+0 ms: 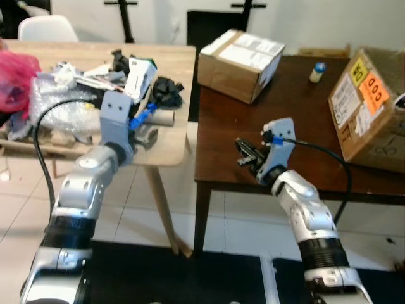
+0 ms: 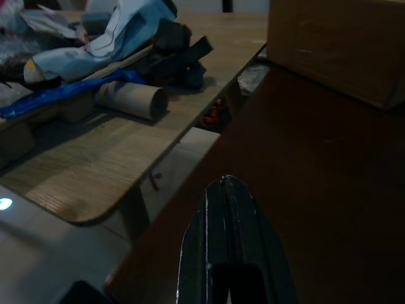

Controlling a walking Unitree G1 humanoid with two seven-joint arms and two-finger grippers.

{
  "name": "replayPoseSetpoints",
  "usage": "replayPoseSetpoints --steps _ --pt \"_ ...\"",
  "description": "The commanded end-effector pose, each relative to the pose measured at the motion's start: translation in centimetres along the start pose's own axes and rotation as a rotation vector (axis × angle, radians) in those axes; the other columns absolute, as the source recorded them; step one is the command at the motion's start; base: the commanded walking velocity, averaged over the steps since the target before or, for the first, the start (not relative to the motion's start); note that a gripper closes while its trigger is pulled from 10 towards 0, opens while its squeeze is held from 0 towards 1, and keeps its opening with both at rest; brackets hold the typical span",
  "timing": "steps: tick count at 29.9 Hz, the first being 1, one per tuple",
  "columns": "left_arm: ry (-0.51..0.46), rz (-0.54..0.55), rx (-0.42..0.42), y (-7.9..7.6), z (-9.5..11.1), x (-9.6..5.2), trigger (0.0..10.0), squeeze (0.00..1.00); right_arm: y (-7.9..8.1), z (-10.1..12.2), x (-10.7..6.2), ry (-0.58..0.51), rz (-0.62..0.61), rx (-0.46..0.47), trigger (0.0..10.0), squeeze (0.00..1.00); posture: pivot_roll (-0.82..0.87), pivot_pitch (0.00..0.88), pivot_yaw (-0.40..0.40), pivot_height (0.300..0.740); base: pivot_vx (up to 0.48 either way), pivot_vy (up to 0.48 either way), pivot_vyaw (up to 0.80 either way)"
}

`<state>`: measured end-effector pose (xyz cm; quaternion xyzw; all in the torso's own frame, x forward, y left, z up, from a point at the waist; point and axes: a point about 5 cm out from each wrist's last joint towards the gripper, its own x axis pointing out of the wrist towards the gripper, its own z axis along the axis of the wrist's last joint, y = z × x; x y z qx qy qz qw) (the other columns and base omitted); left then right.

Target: Picking trash to rubbish bin

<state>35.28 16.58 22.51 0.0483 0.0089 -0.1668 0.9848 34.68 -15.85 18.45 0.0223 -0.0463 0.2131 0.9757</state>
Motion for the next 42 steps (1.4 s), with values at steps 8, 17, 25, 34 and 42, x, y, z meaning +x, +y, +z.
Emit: replayPoseSetpoints --steps 8,17,25,34,42 --pt "0.069 0.033 0.007 1.0 -0.8 -0.2 10.0 0.00 0.7 -0.6 -0.3 0.005 0.007 0.019 10.0 0.00 0.02 0.119 0.013 0.740 0.000 -0.378 0.00" --pt "0.068 0.053 0.012 1.0 -0.7 0.2 10.0 0.00 0.6 -0.8 -0.5 0.008 -0.005 0.019 10.0 0.00 0.02 0.113 0.016 0.740 0.000 -0.098 0.00" --pt "0.064 0.017 0.008 0.5 -1.2 0.0 10.0 0.00 0.8 -0.9 -0.5 0.012 -0.002 0.018 10.0 0.00 0.02 0.110 0.011 0.740 0.000 0.000 0.00" --pt "0.156 -0.049 -0.032 0.3 -4.9 -1.6 10.0 0.00 1.3 -4.5 -2.4 0.216 0.071 -0.004 10.0 0.00 0.02 0.117 0.019 0.740 0.000 0.000 0.00" --pt "0.266 -0.390 -0.117 -3.1 -9.9 -6.9 10.0 0.00 2.6 -9.7 -7.6 0.446 0.283 0.064 10.0 0.00 0.02 0.124 0.016 0.740 0.000 0.000 0.00"
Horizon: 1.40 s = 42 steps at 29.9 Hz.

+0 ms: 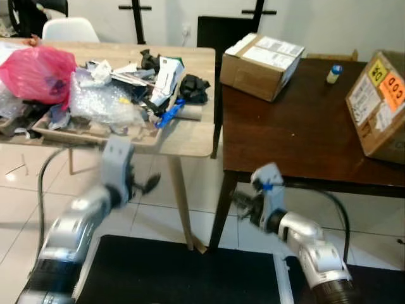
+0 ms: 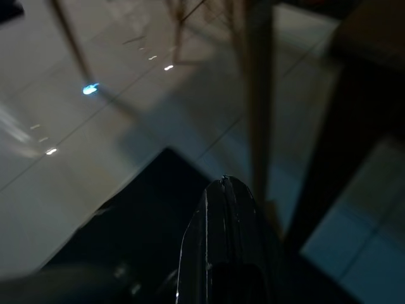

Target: Picking trash to rubbish bin

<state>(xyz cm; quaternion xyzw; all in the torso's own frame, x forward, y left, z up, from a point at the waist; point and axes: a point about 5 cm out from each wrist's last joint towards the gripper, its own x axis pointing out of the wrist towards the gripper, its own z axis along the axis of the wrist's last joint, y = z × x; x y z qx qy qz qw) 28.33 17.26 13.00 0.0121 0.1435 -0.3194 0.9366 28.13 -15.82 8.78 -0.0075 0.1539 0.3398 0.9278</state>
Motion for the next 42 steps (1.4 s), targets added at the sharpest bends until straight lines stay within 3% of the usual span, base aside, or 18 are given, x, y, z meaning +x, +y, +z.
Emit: replayPoseSetpoints --steps 1,4,5,6,8,9,13,19,21,24,28,33,42 --pt "0.095 -0.129 -0.037 -1.6 -2.4 -0.8 10.0 0.00 0.5 -2.3 -0.7 0.090 0.042 0.038 10.0 0.00 0.02 0.125 0.016 0.740 0.000 0.000 0.00" --pt "0.158 -0.160 -0.063 -2.1 -4.1 -1.1 10.0 0.00 0.4 -3.4 -0.7 0.135 0.031 0.047 10.0 0.00 0.02 0.125 0.017 0.740 0.000 0.000 0.00" --pt "0.276 -0.117 -0.089 -2.1 -7.7 -1.2 10.0 0.00 0.2 -5.6 -0.6 0.226 -0.024 0.037 10.0 0.00 0.01 0.123 0.017 0.740 0.000 0.000 0.00" --pt "0.320 -0.093 -0.099 -2.1 -9.1 -1.3 10.0 0.00 0.1 -6.4 -0.6 0.260 -0.046 0.033 10.0 0.00 0.01 0.123 0.017 0.740 0.000 0.000 0.00" --pt "0.341 -0.080 -0.104 -2.1 -9.7 -1.4 10.0 0.00 0.1 -6.8 -0.6 0.278 -0.055 0.031 10.0 0.00 0.01 0.123 0.017 0.740 0.000 0.000 0.00" --pt "0.376 -0.010 -0.116 -1.6 -11.2 -1.3 10.0 0.00 -0.1 -7.9 -0.6 0.310 -0.109 0.034 10.0 0.00 0.01 0.123 0.017 0.740 0.000 0.000 0.00" --pt "0.485 0.266 -0.308 -1.0 -16.7 -1.4 10.0 0.00 -1.1 -11.4 -0.8 0.383 -0.416 0.068 10.0 0.00 0.01 0.122 0.013 0.740 0.000 0.000 0.00" --pt "0.639 0.455 -0.352 -2.0 -21.0 -3.0 10.0 0.00 -1.0 -14.7 -2.5 0.442 -0.670 0.203 10.0 0.00 0.00 0.119 0.010 0.740 0.000 0.000 0.00" --pt "0.609 0.485 -0.377 -2.4 -21.1 -2.9 10.0 0.00 -0.6 -15.8 -3.2 0.462 -0.725 0.255 10.0 0.00 -0.01 0.117 0.006 0.740 0.000 0.000 0.00" --pt "0.558 0.497 -0.397 -2.4 -20.9 -2.4 10.0 0.00 0.7 -17.1 -3.6 0.507 -0.683 0.242 10.0 0.00 -0.01 0.114 0.000 0.740 0.000 0.000 0.00" --pt "0.571 0.500 -0.374 -2.4 -21.4 -2.4 10.0 0.00 1.3 -18.0 -3.9 0.540 -0.689 0.238 10.0 0.00 -0.01 0.111 0.003 0.740 0.000 0.000 0.00" --pt "0.621 0.501 -0.365 -2.4 -21.9 -2.5 10.0 0.00 1.2 -18.2 -3.9 0.531 -0.744 0.293 10.0 0.00 -0.01 0.110 0.009 0.740 0.000 0.000 0.00" --pt "0.601 0.485 -0.321 -2.0 -21.5 -2.0 10.0 0.00 1.2 -18.0 -3.4 0.514 -0.751 0.305 10.0 0.00 -0.01 0.102 0.019 0.740 0.000 0.000 0.00"
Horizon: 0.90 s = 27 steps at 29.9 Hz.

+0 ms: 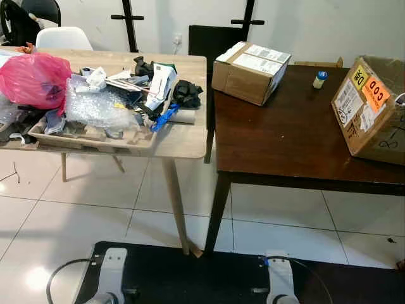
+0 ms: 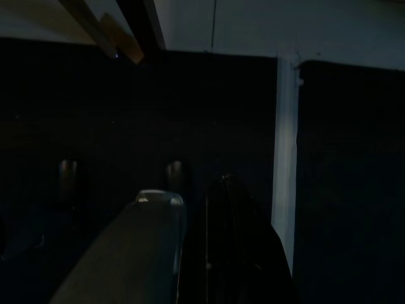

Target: Picking trash to rubbish bin

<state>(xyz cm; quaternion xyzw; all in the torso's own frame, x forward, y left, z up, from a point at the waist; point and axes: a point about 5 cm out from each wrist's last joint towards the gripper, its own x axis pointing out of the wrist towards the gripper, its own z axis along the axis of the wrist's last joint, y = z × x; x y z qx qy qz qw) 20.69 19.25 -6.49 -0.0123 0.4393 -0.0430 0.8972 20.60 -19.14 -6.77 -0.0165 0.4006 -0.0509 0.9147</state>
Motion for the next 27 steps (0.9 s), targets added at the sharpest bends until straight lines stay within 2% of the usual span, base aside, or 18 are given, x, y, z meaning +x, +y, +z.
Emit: replayPoseSetpoints --steps 1,27 --pt "0.033 -0.004 0.026 0.01 -0.87 -0.04 10.0 0.00 -0.04 -0.79 -0.13 0.026 -0.010 0.021 10.0 0.00 -0.01 0.098 0.023 0.740 0.000 0.000 0.00" --pt "-0.010 -0.025 0.030 -0.28 0.00 0.29 10.0 0.00 0.12 -1.04 -0.08 0.040 -0.008 0.024 10.0 0.00 -0.02 0.092 0.028 0.740 0.000 0.000 0.00"
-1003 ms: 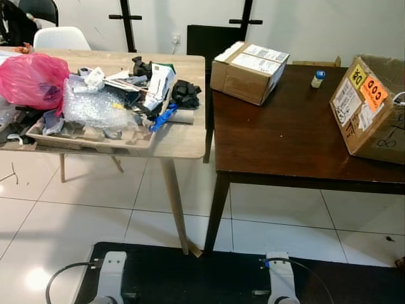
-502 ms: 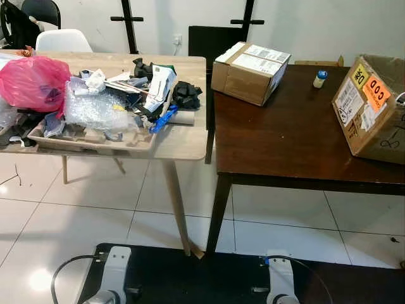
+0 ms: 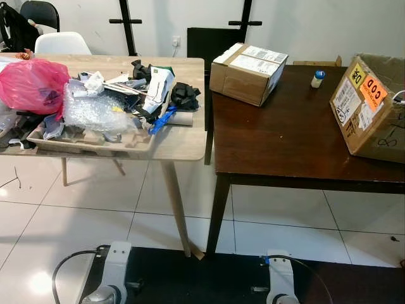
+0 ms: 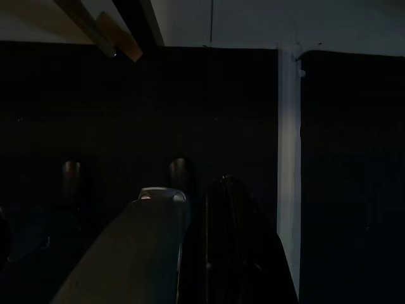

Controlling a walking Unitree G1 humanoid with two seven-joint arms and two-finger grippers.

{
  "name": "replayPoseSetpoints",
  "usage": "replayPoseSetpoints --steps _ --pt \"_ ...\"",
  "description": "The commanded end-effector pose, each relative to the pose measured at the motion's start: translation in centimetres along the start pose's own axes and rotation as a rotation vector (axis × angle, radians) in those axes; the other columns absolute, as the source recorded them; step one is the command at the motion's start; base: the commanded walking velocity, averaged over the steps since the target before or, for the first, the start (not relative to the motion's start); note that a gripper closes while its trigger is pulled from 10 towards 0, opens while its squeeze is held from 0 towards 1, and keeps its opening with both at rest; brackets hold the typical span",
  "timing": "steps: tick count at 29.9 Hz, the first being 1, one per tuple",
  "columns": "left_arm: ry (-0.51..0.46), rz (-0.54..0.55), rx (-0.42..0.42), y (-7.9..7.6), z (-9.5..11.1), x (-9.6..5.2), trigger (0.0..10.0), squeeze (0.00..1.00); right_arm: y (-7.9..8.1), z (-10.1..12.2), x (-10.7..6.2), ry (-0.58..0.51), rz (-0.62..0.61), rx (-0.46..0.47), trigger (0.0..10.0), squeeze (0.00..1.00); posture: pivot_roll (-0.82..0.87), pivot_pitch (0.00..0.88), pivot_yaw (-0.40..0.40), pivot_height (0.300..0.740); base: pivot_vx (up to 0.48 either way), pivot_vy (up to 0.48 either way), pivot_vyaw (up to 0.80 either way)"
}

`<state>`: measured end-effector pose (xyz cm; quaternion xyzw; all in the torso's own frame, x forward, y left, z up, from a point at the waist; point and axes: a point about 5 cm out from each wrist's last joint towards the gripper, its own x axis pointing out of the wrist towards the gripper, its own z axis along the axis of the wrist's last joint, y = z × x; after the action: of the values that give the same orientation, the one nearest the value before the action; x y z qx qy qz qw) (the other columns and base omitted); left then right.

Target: Picking trash to rubbish bin

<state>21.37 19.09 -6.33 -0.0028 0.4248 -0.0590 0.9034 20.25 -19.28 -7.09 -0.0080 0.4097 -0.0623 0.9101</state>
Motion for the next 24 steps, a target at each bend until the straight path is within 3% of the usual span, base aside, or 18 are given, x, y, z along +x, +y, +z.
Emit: replayPoseSetpoints --steps 1,24 --pt "0.020 -0.005 -0.004 -0.18 -0.61 -0.02 10.0 0.00 0.26 -0.55 -0.08 0.018 0.007 0.000 10.0 0.00 -0.02 0.092 0.027 0.740 0.000 0.000 0.00" --pt "0.039 0.016 -0.013 -0.11 -0.69 0.07 10.0 0.00 0.30 -0.59 -0.07 0.023 0.012 -0.003 10.0 0.00 -0.02 0.097 0.026 0.740 0.000 0.000 0.00"
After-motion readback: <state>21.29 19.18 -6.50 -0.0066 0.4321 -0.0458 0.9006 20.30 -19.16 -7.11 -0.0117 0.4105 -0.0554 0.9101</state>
